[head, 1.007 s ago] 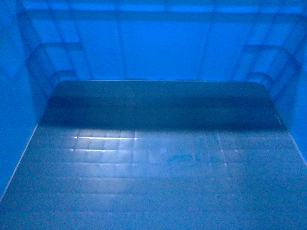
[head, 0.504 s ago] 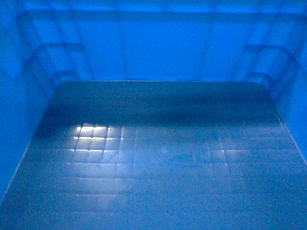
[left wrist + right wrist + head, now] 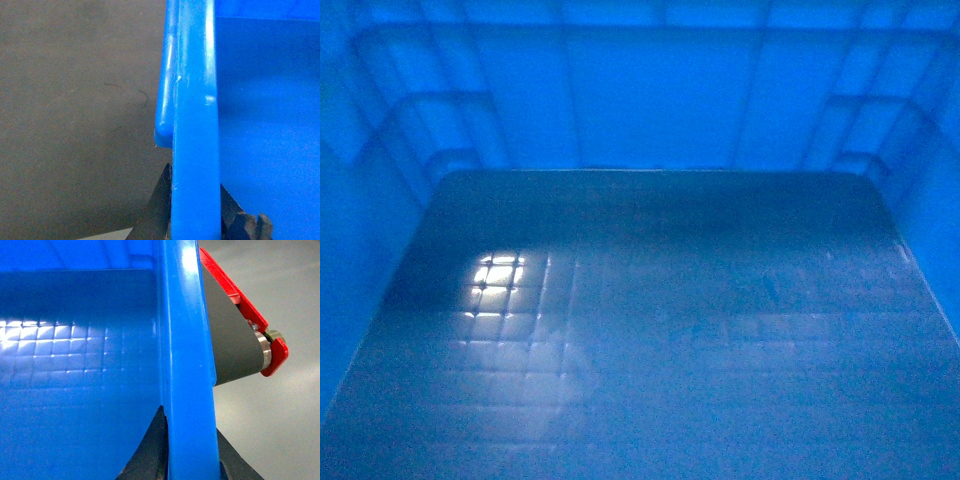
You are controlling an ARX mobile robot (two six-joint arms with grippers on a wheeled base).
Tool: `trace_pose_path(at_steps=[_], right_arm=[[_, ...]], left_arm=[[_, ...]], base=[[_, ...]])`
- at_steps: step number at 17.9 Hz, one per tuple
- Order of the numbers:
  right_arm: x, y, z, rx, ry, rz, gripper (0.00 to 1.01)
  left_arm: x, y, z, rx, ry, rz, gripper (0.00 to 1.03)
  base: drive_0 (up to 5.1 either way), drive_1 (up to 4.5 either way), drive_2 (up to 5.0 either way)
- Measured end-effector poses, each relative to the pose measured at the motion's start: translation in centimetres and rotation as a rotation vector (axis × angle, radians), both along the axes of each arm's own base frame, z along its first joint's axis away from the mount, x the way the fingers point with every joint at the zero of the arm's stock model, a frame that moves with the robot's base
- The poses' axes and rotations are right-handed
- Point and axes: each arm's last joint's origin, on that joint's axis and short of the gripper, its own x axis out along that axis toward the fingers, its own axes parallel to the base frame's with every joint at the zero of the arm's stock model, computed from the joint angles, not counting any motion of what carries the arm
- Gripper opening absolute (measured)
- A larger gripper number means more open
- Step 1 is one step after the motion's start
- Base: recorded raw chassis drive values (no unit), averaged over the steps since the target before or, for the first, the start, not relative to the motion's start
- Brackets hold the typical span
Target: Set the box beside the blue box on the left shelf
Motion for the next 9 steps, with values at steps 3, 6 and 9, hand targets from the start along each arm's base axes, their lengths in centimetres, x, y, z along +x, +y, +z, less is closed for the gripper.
trace_pose_path(at_steps=[3,6,9], right_arm=[[0.0,0.0,0.0,0.0,0.0,0.0,0.1],[0.0,0.0,0.0,0.0,0.0,0.0,0.1],[0.0,0.0,0.0,0.0,0.0,0.0,0.1]], left_arm=[[0.0,0.0,0.0,0.0,0.0,0.0,0.09],[0.0,0.0,0.01,0.0,0.0,0.0,0.09],[0.0,0.0,0.0,0.0,0.0,0.0,0.09]], base=[[-1.4,-1.44,-1.4],[-1.5,-1.53,-1.5],[-1.5,-1.46,-1.5]])
